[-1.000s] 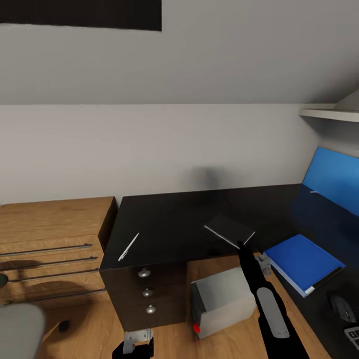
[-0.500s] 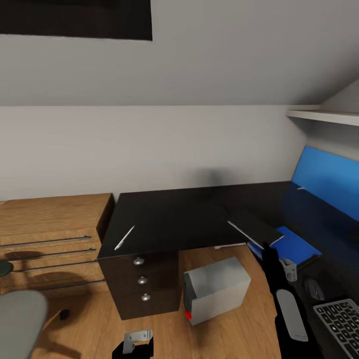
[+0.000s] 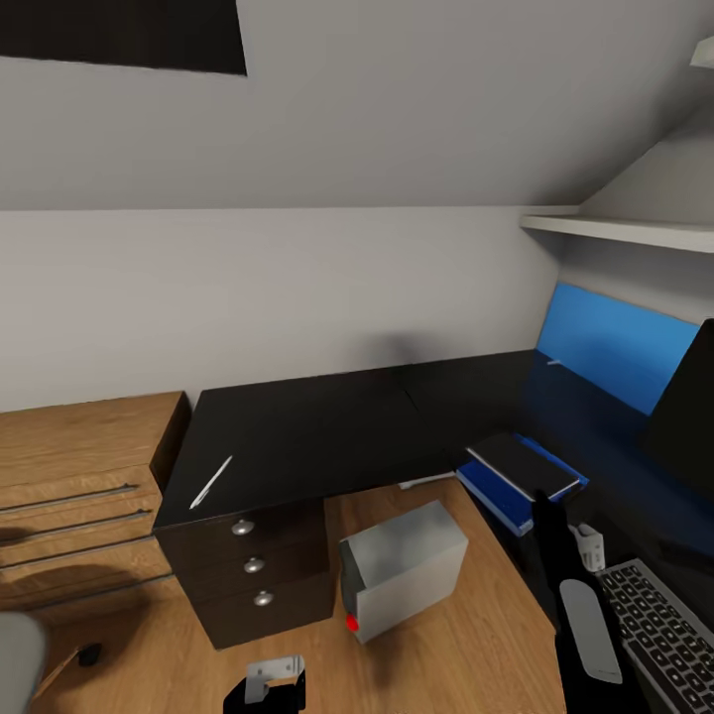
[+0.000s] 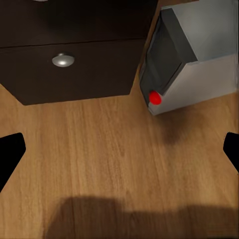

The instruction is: In the bedroom, organize the workspace by keeping the computer under the desk, ensuring the monitor is on the desk, placing the keyboard on the desk next to the monitor, placing the mouse on the desk next to the keyboard, moving the folder from the swivel chair onto the desk next to the mouse, stacking the notebook on top of the folder with the pen on top of the notebook, and positioning the swivel chair next to the desk.

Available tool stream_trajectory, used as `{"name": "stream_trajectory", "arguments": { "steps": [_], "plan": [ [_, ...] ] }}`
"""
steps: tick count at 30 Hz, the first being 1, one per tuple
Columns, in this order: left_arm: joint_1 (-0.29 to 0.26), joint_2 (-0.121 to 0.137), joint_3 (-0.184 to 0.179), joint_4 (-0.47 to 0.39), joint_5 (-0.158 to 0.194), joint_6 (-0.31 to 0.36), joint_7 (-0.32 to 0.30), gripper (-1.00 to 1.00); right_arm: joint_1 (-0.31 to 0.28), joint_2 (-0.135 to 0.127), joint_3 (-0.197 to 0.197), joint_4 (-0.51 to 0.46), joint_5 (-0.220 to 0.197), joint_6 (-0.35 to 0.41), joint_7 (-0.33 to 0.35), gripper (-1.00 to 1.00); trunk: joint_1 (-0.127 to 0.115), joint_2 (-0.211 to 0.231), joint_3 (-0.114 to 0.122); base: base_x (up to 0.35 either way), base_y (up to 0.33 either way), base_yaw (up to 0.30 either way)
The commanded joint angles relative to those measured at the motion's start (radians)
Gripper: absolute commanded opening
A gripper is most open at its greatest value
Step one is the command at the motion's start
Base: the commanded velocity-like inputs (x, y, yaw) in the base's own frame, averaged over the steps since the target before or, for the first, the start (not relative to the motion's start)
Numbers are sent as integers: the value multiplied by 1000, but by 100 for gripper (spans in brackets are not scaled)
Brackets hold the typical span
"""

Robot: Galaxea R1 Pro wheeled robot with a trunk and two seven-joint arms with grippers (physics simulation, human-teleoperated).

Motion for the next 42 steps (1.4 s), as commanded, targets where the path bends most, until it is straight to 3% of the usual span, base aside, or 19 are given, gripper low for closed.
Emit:
{"name": "stream_trajectory", "arguments": {
  "steps": [1, 15, 42],
  "plan": [
    [0, 1, -3, -2, 9, 4, 7, 100, -1, 1, -5, 0, -11, 5, 7, -100, 0, -1, -1, 0, 0, -250],
    [0, 1, -2, 24, 8, 4, 6, 100, -1, 0, -7, 3, -12, 8, 11, -100, 0, -1, -2, 33, -118, -46],
    [0, 1, -3, 27, 8, 3, 8, 100, -1, 3, -5, 7, -15, 10, 10, -100, 0, -1, -2, 105, 25, 0]
  ]
}}
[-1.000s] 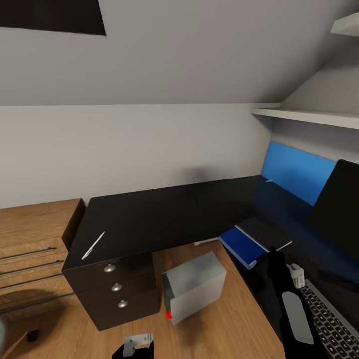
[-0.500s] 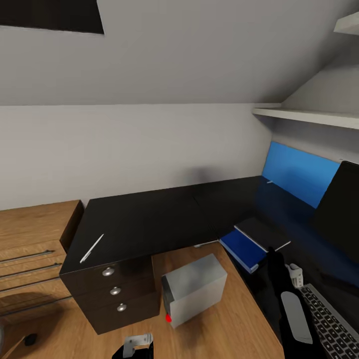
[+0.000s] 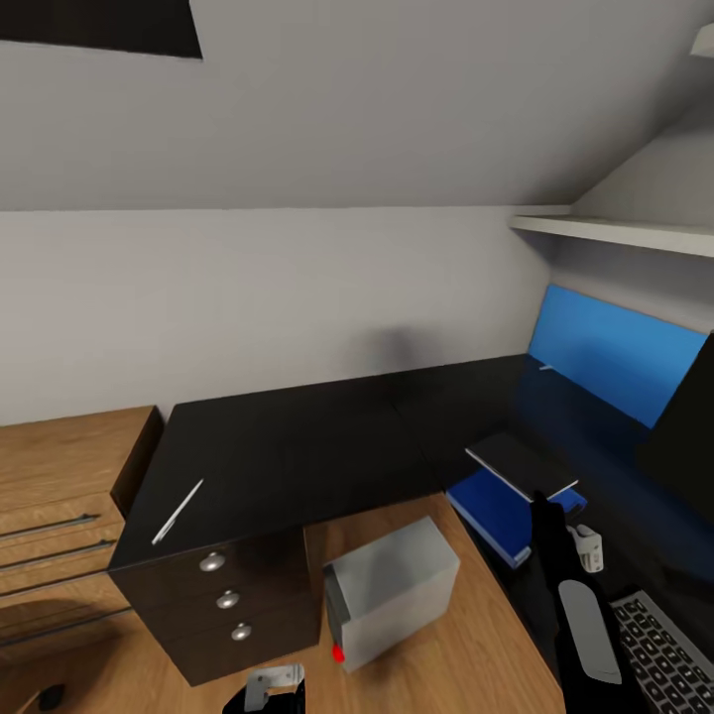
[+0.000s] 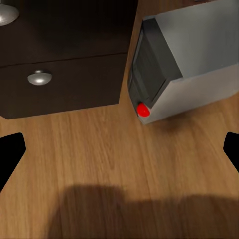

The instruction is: In the bedroom, organize the workspace by keeping the computer under the desk, ensuring the monitor is on the desk, placing the keyboard on the desk next to the monitor, placing the mouse on the desk next to the keyboard, moving the folder from the swivel chair onto the desk next to the mouse, stacking the notebook on top of the folder with the pen on top of the notebook, and positioning the swivel chair next to the desk.

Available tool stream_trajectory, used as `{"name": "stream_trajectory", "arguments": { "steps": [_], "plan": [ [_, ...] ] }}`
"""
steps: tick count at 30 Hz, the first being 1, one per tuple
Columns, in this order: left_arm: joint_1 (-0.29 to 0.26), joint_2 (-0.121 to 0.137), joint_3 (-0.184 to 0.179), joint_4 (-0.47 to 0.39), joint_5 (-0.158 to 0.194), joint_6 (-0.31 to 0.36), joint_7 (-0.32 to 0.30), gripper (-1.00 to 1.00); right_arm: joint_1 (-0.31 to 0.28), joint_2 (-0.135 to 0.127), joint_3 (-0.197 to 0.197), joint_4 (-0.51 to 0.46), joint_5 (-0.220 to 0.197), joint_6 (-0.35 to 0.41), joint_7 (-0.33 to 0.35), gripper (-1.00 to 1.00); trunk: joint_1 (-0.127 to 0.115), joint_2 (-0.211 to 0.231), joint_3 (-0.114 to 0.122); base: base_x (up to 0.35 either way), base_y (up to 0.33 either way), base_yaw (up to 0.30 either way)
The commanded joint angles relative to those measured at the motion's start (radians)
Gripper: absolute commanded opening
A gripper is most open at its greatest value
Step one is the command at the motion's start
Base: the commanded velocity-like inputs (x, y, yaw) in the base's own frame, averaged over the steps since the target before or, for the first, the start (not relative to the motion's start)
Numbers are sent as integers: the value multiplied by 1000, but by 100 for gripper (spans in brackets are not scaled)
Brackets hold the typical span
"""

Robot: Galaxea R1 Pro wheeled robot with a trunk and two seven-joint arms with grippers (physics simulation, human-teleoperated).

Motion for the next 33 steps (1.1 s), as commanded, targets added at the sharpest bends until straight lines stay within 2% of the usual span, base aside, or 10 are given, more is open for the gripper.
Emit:
{"name": "stream_trajectory", "arguments": {
  "steps": [1, 7, 15, 33],
  "plan": [
    [0, 1, -3, -2, 10, 4, 7, 100, -1, 1, -3, 0, -11, 6, 6, -100, 0, -1, -1, 164, 3, 0],
    [0, 1, -3, -2, 10, 4, 7, 100, -1, 1, -2, 1, -11, 6, 4, -100, 0, -1, -1, 195, 2, 0],
    [0, 1, -3, -2, 10, 4, 8, 100, -1, 1, -3, 1, -11, 5, 2, -100, 0, -1, -1, 40, 0, 0],
    [0, 1, -2, -2, 10, 4, 8, 100, -1, 1, -3, 1, -10, 4, 1, -100, 0, -1, -1, -71, -65, 0]
  ]
}}
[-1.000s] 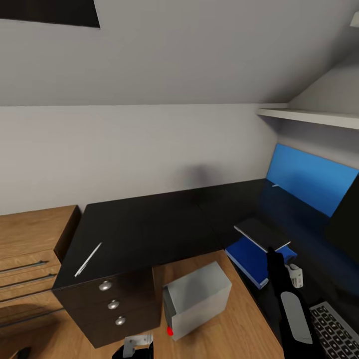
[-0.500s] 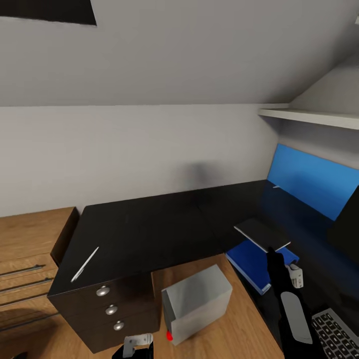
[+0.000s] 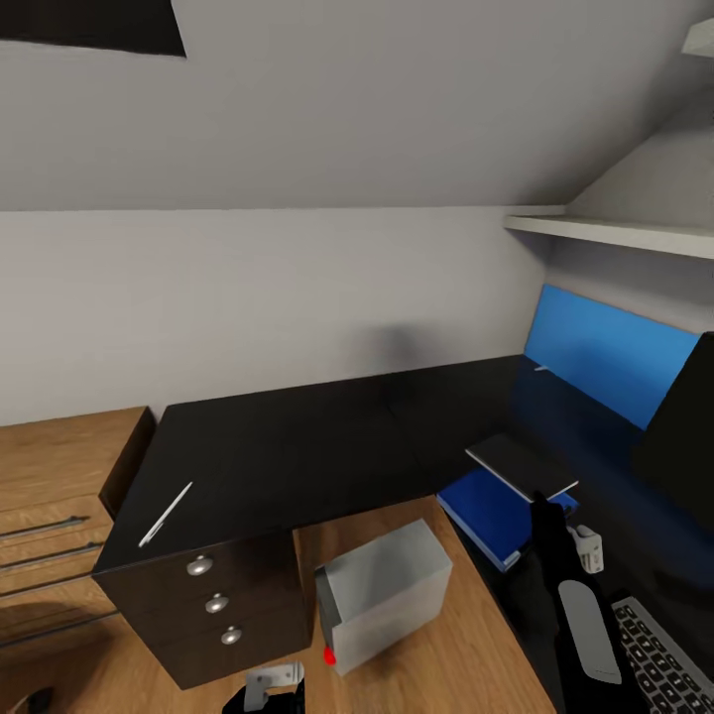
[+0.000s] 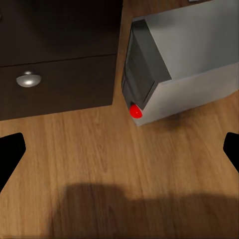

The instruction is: In the bedroom, organize the workspace by keeping the computer under the desk, ensuring the monitor is on the desk, placing the keyboard on the desk next to the monitor, placing the mouse on the desk next to the keyboard, moving the folder from the swivel chair onto the desk next to the mouse, stacking the notebook on top of the folder with the pen on top of the notebook, and positioning the swivel chair next to the desk.

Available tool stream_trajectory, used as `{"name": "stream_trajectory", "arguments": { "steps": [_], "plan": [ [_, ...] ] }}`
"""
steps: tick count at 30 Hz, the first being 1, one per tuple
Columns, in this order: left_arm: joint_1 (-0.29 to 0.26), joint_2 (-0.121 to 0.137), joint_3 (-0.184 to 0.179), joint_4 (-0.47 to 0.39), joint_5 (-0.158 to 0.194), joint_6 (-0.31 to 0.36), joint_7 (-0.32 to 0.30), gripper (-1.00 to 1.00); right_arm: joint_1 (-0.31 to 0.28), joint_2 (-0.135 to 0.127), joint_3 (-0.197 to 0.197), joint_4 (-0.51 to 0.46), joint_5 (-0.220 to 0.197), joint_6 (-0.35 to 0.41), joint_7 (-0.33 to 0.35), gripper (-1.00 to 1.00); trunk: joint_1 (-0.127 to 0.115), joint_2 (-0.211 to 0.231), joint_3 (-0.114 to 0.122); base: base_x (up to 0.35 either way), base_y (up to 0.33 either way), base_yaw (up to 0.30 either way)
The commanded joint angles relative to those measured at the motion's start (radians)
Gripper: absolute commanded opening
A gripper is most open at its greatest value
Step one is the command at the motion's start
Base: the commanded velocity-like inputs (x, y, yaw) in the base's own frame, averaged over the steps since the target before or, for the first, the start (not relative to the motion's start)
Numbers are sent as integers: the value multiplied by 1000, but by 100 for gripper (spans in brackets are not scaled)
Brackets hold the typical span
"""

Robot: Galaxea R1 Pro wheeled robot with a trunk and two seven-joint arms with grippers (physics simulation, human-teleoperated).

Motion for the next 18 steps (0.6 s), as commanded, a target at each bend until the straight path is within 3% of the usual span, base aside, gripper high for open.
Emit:
{"name": "stream_trajectory", "arguments": {
  "steps": [1, 6, 18],
  "plan": [
    [0, 1, -2, -2, 10, 4, 7, 100, -1, 1, -4, 0, -11, 5, 7, -100, 0, -1, -1, -28, -6, 0],
    [0, 1, 0, -2, 10, 4, 6, 100, -1, 0, -3, 1, -11, 7, 7, -100, 0, -1, -1, -144, -46, 0],
    [0, 2, 2, -2, 11, 4, 5, 100, -1, 0, -1, 3, -9, 7, 7, -100, 0, -1, -1, -13, -4, 0]
  ]
}}
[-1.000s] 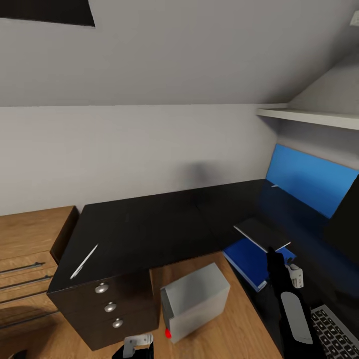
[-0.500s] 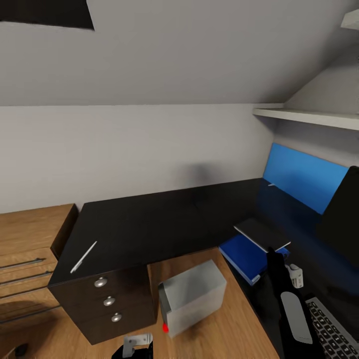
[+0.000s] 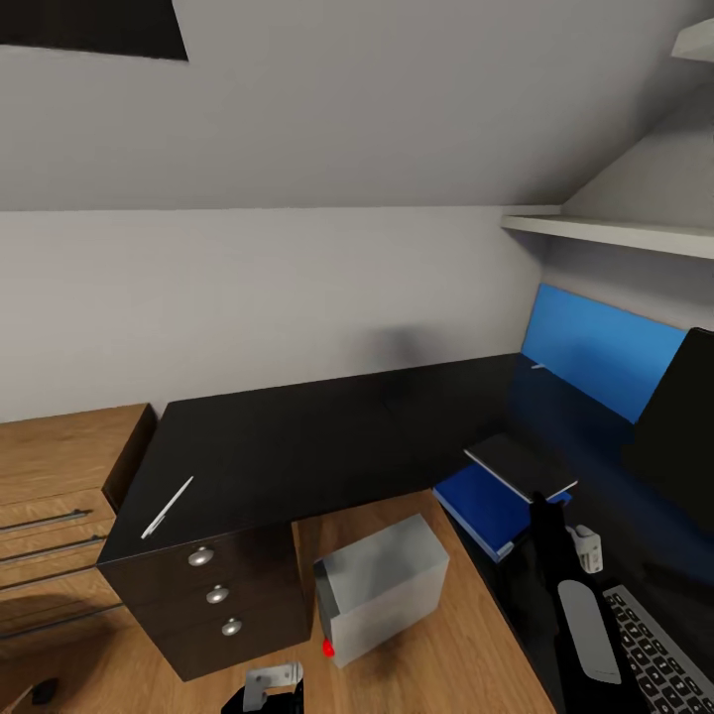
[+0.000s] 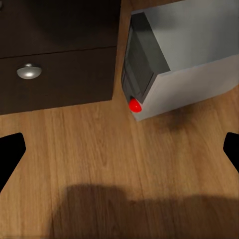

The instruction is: In the bedroom, organize the workspace by keeping the computer under the desk, ensuring the monitor is on the desk, placing the keyboard on the desk next to the monitor, placing the mouse on the desk next to the keyboard, moving the folder from the swivel chair onto the desk next to the mouse, stacking the notebook on top of the folder with the pen on top of the notebook, and positioning the swivel chair next to the desk.

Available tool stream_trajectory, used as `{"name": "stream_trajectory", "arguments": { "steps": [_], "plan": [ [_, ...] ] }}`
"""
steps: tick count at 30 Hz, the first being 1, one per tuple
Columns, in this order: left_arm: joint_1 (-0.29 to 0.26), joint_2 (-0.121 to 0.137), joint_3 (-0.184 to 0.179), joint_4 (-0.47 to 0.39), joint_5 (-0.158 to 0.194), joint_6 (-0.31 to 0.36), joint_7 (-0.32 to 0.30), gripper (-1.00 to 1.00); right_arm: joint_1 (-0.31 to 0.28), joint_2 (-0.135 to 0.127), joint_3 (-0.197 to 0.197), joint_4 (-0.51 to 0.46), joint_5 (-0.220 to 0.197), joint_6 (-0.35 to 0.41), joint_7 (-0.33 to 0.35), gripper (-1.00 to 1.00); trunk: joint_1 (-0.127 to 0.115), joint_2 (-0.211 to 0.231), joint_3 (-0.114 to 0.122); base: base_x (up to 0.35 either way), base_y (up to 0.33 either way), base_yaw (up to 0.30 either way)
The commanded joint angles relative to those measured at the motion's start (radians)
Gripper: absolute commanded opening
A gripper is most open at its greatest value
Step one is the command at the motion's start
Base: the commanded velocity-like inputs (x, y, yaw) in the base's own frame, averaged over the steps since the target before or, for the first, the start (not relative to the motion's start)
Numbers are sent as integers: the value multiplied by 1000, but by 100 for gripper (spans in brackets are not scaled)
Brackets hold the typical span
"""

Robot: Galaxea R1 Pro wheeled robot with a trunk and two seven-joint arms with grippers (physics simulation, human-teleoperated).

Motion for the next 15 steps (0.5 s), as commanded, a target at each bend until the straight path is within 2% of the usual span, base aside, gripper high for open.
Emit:
{"name": "stream_trajectory", "arguments": {
  "steps": [1, 15],
  "plan": [
    [0, 1, -3, -2, 10, 4, 7, 100, -1, 1, -3, 0, -11, 5, 7, -100, 0, -1, -1, -1, 0, 0],
    [0, 1, -2, -2, 9, 4, 8, 100, -1, 1, 11, 37, -10, 6, -8, -100, 0, -1, -1, 0, 0, 0]
  ]
}}
